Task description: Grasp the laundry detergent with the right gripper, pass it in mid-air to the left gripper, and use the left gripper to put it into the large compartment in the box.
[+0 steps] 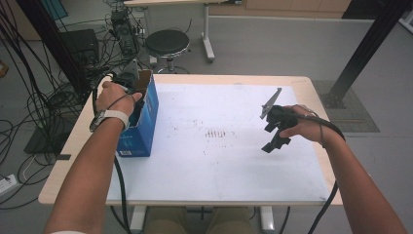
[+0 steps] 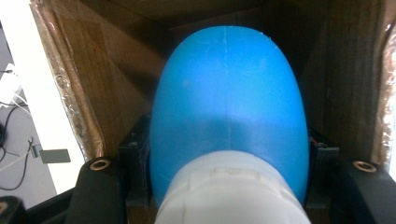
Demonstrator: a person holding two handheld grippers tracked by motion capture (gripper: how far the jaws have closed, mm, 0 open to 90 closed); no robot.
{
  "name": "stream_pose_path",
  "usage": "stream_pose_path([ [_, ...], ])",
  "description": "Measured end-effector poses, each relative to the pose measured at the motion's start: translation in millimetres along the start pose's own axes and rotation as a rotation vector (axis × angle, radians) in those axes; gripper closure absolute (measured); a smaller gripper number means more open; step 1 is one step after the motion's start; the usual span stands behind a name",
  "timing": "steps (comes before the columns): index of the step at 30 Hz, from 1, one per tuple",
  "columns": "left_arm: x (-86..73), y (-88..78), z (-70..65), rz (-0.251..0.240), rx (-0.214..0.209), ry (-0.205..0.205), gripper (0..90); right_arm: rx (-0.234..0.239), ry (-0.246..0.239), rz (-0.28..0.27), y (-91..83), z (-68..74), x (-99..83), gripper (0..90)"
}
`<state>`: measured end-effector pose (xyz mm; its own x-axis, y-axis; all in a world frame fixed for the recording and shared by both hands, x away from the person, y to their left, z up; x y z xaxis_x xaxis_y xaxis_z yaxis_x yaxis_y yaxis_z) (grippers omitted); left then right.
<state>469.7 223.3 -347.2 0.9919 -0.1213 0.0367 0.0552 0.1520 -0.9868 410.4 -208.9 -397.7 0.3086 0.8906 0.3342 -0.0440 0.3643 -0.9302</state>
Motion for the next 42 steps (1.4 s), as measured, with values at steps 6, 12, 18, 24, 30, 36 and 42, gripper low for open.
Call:
stream_pose_path([
  [6, -0.3, -0.1, -0.1, 0.002, 0.001, 0.002, 37.1, 0.0, 0.007, 0.001, -0.9, 0.8, -0.7, 11.4],
  [12, -0.3, 0.0, 0.2, 0.0, 0.001, -0.001, 37.1, -0.002, 0.003, 0.001, -1.6, 0.6, -0.6, 11.4],
  [18, -0.2, 0.1, -0.2, -0.002, 0.0, 0.003, 37.1, -0.001, 0.004, 0.001, -0.9, 0.9, 0.0, 11.3],
  [24, -0.1, 0.3, 0.2, -0.004, -0.001, 0.002, 37.1, -0.001, 0.003, 0.005, 0.5, 1.1, 0.1, 11.3],
  [30, 0.0, 0.2, 0.0, -0.003, 0.0, 0.003, 37.1, -0.007, 0.008, 0.02, 1.4, 0.3, -0.6, 11.4],
  [36, 0.2, 0.2, -0.7, -0.006, 0.002, 0.005, 37.1, -0.007, 0.007, 0.024, 2.6, 0.6, -1.3, 11.4],
  [42, 0.1, 0.0, -0.9, -0.007, 0.003, 0.007, 37.1, -0.007, 0.008, 0.022, 2.1, 1.0, -2.2, 11.3],
])
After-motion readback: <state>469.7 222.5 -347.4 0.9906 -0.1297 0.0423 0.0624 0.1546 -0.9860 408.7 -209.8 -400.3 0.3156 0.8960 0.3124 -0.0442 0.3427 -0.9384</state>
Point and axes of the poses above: each handheld gripper's, and its own axes: y roughly forward along the jaws, x roughly out of its top, z roughly to its left, the point moved 7 cm from there along y, roughly forward along the jaws, and after that the axes turned 3 degrees about x, right-handed, at the moved point
